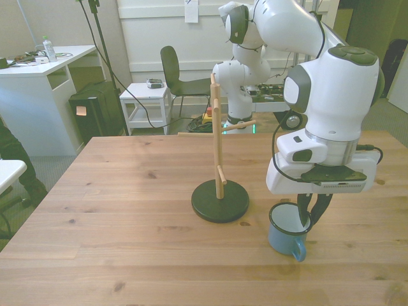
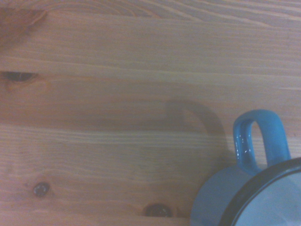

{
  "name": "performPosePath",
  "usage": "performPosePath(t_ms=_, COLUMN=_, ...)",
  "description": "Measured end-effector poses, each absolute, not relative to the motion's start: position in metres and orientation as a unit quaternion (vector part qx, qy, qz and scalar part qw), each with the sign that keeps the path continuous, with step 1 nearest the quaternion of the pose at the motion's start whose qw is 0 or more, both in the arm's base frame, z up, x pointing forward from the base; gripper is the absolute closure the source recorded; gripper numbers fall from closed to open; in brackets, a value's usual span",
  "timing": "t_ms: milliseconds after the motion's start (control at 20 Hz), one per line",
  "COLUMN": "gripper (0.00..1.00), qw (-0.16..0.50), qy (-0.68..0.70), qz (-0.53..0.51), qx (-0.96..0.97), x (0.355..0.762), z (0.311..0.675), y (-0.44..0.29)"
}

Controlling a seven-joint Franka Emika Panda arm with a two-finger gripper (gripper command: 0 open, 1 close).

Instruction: Hang the mug

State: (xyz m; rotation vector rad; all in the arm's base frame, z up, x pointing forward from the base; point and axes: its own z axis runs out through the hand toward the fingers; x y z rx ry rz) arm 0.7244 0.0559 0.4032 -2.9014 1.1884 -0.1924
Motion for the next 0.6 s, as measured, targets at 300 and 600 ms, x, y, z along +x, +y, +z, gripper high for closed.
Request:
performPosePath(t_ms=300, gripper=1.0, qw=-0.004, qy=0.381, qz=-0.06, qx=-0.923, x=0.722, z=0.403, y=0.051)
performPosePath(t_ms=600, gripper=1.0, qw=-0.009, qy=0.367, qz=-0.064, qx=-0.928, x=0.702, z=0.423, y=0.064)
